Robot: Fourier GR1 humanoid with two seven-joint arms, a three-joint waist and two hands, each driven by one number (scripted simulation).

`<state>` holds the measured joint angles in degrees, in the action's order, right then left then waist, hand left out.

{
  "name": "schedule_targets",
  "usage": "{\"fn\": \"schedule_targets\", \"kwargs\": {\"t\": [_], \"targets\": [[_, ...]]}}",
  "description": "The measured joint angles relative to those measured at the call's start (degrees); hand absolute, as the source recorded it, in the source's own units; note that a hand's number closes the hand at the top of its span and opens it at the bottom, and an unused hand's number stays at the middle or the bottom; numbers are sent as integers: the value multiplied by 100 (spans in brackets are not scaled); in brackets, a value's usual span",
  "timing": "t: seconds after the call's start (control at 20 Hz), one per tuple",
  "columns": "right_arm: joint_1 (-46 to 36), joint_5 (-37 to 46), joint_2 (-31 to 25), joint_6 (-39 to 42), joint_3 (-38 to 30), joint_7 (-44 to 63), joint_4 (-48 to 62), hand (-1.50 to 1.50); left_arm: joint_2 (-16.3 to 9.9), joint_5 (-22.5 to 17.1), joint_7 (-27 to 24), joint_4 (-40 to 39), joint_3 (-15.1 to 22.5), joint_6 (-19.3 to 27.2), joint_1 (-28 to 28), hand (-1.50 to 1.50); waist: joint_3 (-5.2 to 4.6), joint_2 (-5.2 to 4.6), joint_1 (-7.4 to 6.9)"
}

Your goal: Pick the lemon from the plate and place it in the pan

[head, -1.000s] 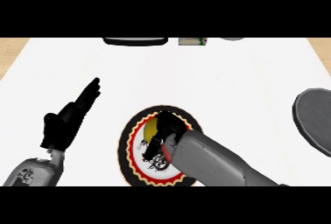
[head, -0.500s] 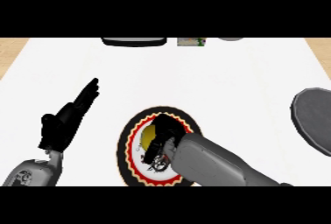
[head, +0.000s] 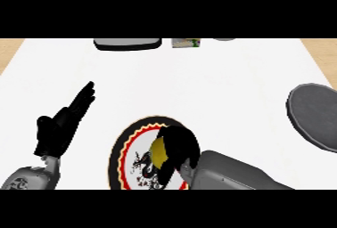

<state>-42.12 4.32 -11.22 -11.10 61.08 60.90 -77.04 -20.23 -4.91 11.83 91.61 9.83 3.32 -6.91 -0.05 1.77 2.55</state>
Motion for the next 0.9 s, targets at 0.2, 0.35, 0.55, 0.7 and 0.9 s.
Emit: {"fn": "schedule_targets", "kwargs": {"t": [0.2,0.35,0.55,0.7,0.9], "targets": [[129,788,-793,-111,586,-442,-1080,150,-65,-22,10,-61,-144,57,143,0,9,139,269],[142,1448,-1561,-297,717,-644,-1866,150,-104,-46,-17,-75,-240,83,249,0,12,182,427],[193,2240,-2543,-674,589,-844,-2978,150,-118,-66,-52,-81,-329,125,342,0,19,193,605],[482,2654,-3320,-988,403,-898,-3872,150,-164,-109,-98,-30,-412,110,435,0,23,155,628],[1167,3009,-4422,-1528,10,-919,-4857,150,-167,-137,-168,53,-437,75,474,0,30,62,585]]}}
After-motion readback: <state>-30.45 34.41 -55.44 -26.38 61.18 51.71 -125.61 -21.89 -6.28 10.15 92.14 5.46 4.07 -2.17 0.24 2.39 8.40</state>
